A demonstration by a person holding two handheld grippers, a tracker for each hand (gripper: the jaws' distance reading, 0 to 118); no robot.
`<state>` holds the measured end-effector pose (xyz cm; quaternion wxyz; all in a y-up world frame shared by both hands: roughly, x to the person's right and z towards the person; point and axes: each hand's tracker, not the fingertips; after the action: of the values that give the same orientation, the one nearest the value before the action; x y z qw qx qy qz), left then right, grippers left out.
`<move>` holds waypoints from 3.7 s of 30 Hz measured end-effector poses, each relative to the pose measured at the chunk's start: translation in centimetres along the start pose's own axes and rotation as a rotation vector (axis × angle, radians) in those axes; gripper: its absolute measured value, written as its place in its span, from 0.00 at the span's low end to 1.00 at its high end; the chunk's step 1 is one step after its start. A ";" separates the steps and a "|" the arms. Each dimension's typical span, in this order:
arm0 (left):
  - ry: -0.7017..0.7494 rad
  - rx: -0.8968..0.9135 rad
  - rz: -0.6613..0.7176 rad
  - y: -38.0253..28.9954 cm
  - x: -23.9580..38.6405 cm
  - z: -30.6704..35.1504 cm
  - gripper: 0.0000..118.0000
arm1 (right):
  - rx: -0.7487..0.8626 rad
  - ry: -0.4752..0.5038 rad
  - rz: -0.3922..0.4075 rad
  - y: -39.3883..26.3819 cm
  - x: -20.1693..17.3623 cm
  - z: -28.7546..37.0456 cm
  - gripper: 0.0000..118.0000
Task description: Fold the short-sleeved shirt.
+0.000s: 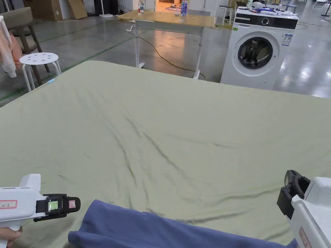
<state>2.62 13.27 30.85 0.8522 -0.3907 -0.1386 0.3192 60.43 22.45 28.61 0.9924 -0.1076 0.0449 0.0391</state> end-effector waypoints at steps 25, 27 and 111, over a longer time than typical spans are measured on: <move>-0.201 -0.153 0.057 -2.3 -3.2 -7.5 0.42 | -0.093 0.011 -0.027 -2.0 0.8 -0.6 0.00; -0.154 -0.135 0.033 -1.9 -4.4 -7.2 0.26 | -0.095 0.011 -0.028 -2.0 0.8 -0.6 0.00; 0.095 -0.443 -0.198 -8.1 26.0 -22.6 0.14 | -0.149 -0.020 -0.085 -2.7 5.3 0.2 0.00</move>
<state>36.83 13.27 21.80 0.7783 -0.5673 -0.2025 0.1774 65.93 20.28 28.88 0.9828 -0.1824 0.0275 0.0010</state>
